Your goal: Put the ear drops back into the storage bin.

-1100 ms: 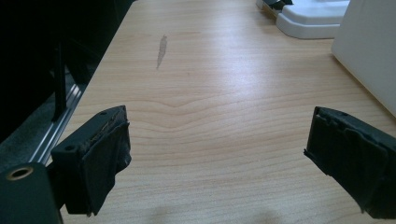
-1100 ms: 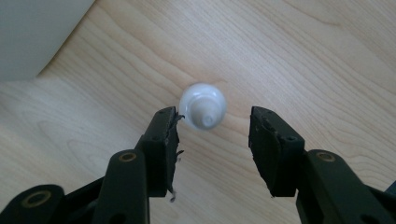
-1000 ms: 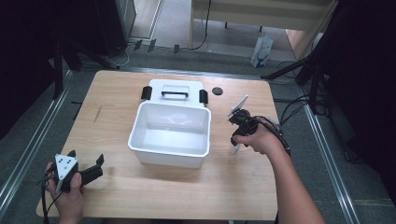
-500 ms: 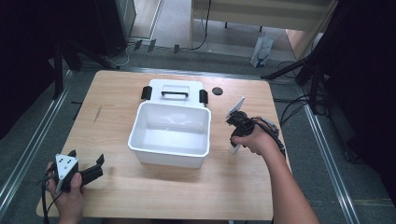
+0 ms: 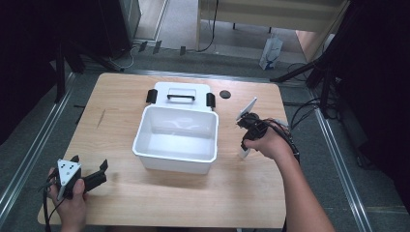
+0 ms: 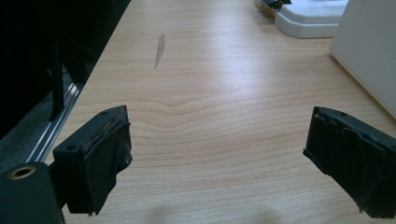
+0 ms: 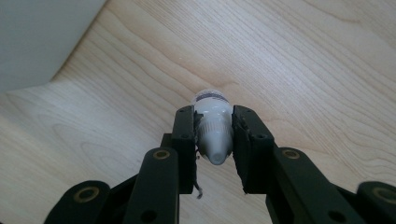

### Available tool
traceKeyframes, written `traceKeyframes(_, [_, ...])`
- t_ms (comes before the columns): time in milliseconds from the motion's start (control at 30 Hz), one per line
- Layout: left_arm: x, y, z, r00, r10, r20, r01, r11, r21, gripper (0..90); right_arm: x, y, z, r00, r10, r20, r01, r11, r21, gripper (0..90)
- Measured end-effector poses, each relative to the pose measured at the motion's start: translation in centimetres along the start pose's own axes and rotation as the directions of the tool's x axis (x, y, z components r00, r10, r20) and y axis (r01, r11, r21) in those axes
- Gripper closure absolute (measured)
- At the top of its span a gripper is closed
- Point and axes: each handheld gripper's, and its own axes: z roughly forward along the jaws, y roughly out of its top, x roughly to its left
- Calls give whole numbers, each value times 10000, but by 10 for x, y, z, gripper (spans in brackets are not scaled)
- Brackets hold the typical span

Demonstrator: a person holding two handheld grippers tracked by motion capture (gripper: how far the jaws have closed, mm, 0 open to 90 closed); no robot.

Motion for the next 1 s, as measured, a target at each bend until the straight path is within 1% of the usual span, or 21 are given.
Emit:
traceKeyframes(67, [0,0,0,10000,-14,-3,14,10000,8,76,1,0,-6,10000,-40,-75,40,10000,-5,720])
traceKeyframes(133, [0,0,0,10000,14,-1,-14,10000,13,76,1,1,-11,9997,-198,-117,197,9998,-102,720])
traceKeyframes(167, [0,0,0,10000,14,-1,-14,10000,13,76,1,1,-11,9997,-198,-117,197,9998,-102,720])
traceKeyframes(267, [0,0,0,10000,20,10,-20,10000,14,76,3,2,-20,9994,-320,-92,319,9994,-130,720])
traceKeyframes(300, [0,0,0,10000,21,6,-21,10000,15,76,5,3,-26,9992,-398,-97,395,9989,-250,720])
traceKeyframes(367, [0,0,0,10000,-5,-8,5,10000,27,76,8,4,-33,9990,-445,-46,444,9986,-296,720])
traceKeyframes(467, [0,0,0,10000,2,-1,-2,10000,30,76,11,7,-41,9987,-507,-27,506,9981,-345,720])
traceKeyframes(500, [0,0,0,10000,2,-1,-2,10000,30,76,11,7,-41,9987,-507,-27,506,9981,-345,720])
traceKeyframes(533, [0,0,0,10000,-3,0,3,10000,25,76,13,9,-47,9980,-627,-9,626,9974,-343,720])
traceKeyframes(600, [0,0,0,10000,5,2,-5,10000,11,76,16,10,-54,9979,-653,-24,652,9971,-400,720])
traceKeyframes(633, [0,0,0,10000,13,12,-13,10000,16,76,16,10,-54,9979,-653,-24,652,9971,-400,720])
traceKeyframes(667, [0,0,0,10000,19,-11,-19,10000,13,76,18,12,-60,9972,-744,-32,741,9959,-512,720])
traceKeyframes(700, [0,0,0,10000,19,-11,-19,10000,13,76,18,12,-60,9972,-744,-32,741,9959,-512,720])
traceKeyframes(733, [-1,0,0,10000,34,-23,-34,10000,-1,76,20,13,-66,9967,-797,-125,788,9949,-630,720])
traceKeyframes(767, [-1,0,0,10000,34,-23,-34,10000,-1,76,20,13,-66,9967,-797,-125,788,9949,-630,720])
traceKeyframes(800, [-1,0,0,10000,74,-14,-74,10000,24,76,23,15,-73,9965,-815,-191,800,9946,-666,720])
traceKeyframes(833, [-1,0,0,10000,71,-21,-71,10000,30,76,23,15,-73,9965,-815,-191,800,9946,-666,720])
traceKeyframes(867, [-1,0,0,10000,85,-24,-85,10000,31,76,25,17,-80,9962,-851,-208,834,9938,-730,721])
traceKeyframes(900, [-1,0,0,10000,85,-24,-85,10000,31,76,25,17,-80,9962,-851,-208,834,9938,-730,721])
traceKeyframes(967, [-1,0,0,10000,77,-27,-77,10000,28,76,27,18,-85,9955,-914,-231,893,9930,-779,721])
traceKeyframes(1000, [-1,0,0,10000,74,-23,-74,10000,23,76,30,21,-91,9940,-1004,-433,967,9921,-800,721])
